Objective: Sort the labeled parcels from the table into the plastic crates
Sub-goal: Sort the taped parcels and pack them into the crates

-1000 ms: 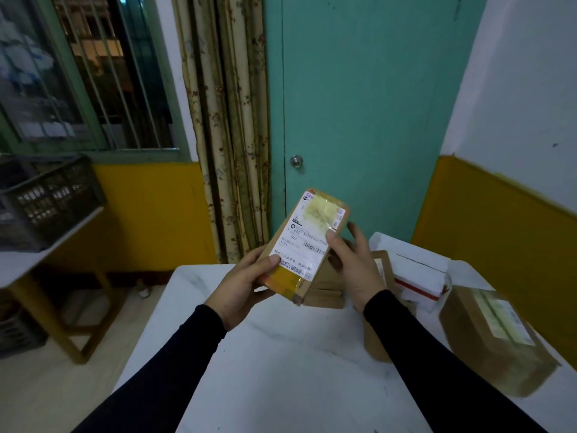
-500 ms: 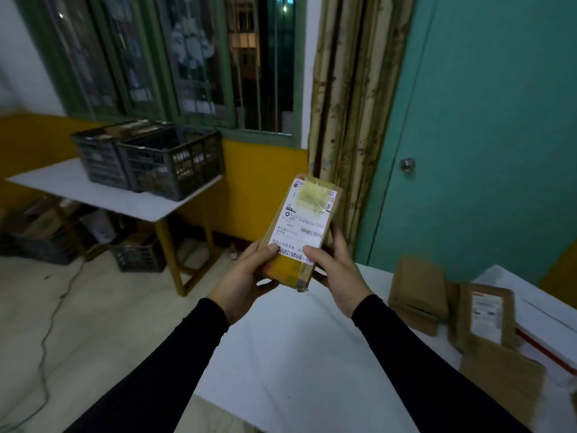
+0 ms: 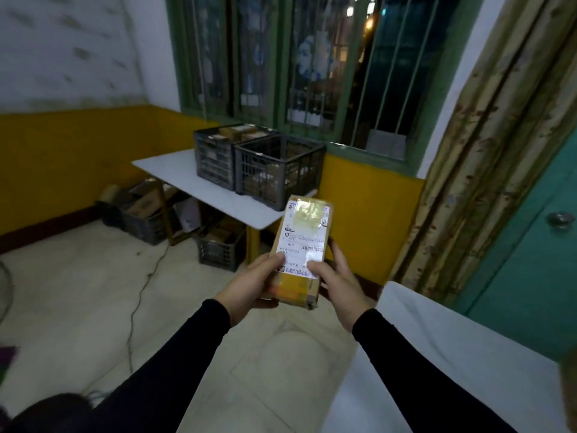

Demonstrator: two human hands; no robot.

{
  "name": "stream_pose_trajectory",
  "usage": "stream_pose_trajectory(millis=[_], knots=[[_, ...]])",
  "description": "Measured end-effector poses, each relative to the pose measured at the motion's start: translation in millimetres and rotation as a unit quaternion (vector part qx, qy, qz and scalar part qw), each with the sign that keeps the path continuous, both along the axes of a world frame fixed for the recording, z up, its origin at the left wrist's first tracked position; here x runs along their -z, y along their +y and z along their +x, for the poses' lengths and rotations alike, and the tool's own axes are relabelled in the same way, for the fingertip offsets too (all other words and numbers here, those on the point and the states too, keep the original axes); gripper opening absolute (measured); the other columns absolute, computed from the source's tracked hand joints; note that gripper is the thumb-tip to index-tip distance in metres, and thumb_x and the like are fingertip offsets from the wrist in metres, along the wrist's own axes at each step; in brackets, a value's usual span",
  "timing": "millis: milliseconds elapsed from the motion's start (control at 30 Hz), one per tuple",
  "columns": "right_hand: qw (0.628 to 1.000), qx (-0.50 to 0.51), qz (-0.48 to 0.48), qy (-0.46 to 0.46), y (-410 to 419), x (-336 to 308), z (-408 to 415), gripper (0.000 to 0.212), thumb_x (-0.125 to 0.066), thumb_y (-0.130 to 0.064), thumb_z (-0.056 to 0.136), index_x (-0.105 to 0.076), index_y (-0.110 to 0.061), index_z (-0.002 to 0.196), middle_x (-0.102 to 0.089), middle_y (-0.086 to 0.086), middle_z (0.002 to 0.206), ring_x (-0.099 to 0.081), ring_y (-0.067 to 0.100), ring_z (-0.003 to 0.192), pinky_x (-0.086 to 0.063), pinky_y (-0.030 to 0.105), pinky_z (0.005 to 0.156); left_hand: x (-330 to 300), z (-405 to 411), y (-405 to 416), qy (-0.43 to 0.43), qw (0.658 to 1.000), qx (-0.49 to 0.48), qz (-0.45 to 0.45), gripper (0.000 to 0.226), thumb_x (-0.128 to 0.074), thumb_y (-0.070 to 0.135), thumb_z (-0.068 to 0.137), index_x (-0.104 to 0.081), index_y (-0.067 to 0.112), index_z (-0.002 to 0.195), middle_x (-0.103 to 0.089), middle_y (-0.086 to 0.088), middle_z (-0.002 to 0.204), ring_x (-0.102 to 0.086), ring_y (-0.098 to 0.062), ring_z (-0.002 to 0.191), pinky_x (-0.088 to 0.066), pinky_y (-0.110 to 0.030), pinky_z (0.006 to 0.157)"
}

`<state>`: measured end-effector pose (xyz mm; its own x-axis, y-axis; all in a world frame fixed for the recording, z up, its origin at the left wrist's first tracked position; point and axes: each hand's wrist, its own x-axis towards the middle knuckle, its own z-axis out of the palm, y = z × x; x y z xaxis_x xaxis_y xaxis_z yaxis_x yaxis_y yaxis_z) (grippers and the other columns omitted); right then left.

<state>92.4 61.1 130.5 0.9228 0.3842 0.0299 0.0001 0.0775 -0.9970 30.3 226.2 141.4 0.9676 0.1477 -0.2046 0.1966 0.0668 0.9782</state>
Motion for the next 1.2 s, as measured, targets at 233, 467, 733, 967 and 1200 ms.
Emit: stream_pose_trajectory(millis=[233,467,733,967,1200], knots=[[0.998,-0.059,0.014,-0.018,154.5,-0.3,66.4,0.055,-0.057,-0.017,0.096,-0.039,-0.046,0.140,-0.065,-0.009,0.126,-0.066,0.010,0.109,-0.057,0.027,0.080,-5.3,46.9,127.8,-0.032,0.995,-0.084,0.053,0.041,-0.039,0.057,0.098,-0.047,0.037,0.133,-0.067,0.011,0.114,-0.065,-0.015,0.101,-0.054,-0.039,0.088],[0.993,-0.115,0.038,-0.006,282.2,-2.3,178.8,0.044,-0.050,-0.020,0.099,-0.044,-0.052,0.129,-0.067,-0.011,0.122,-0.070,0.009,0.100,-0.060,0.033,0.079,-14.1,150.4,238.7,-0.037,0.982,-0.137,0.121,0.047,-0.034,0.060,0.098,-0.038,0.041,0.141,-0.065,0.013,0.115,-0.065,-0.016,0.101,-0.055,-0.041,0.089],[0.988,-0.153,0.016,0.000,409.6,-14.0,308.1,0.044,-0.053,-0.026,0.100,-0.039,-0.044,0.138,-0.066,-0.017,0.120,-0.070,0.002,0.096,-0.056,0.021,0.074,-31.3,274.8,371.9,-0.011,0.983,-0.145,0.116,0.045,-0.037,0.057,0.097,-0.048,0.034,0.134,-0.070,0.011,0.107,-0.068,-0.007,0.086,-0.054,-0.023,0.066],[0.991,-0.131,-0.016,-0.024,525.7,-7.4,432.2,0.051,-0.053,-0.029,0.101,-0.034,-0.040,0.146,-0.062,-0.023,0.116,-0.068,-0.007,0.091,-0.054,0.016,0.071,-11.9,407.7,504.0,-0.030,0.988,-0.104,0.110,0.037,-0.039,0.054,0.099,-0.055,0.028,0.119,-0.069,0.014,0.086,-0.066,0.000,0.069,-0.051,-0.019,0.059],[0.997,-0.067,-0.045,-0.017,632.4,-25.3,552.0,0.035,-0.052,-0.034,0.101,-0.035,-0.055,0.123,-0.060,-0.026,0.114,-0.063,0.001,0.105,-0.052,0.027,0.089,-23.2,549.8,626.9,-0.018,0.987,-0.035,0.153,0.050,-0.036,0.073,0.090,-0.053,0.039,0.122,-0.070,0.007,0.106,-0.067,-0.017,0.093,-0.058,-0.036,0.076]])
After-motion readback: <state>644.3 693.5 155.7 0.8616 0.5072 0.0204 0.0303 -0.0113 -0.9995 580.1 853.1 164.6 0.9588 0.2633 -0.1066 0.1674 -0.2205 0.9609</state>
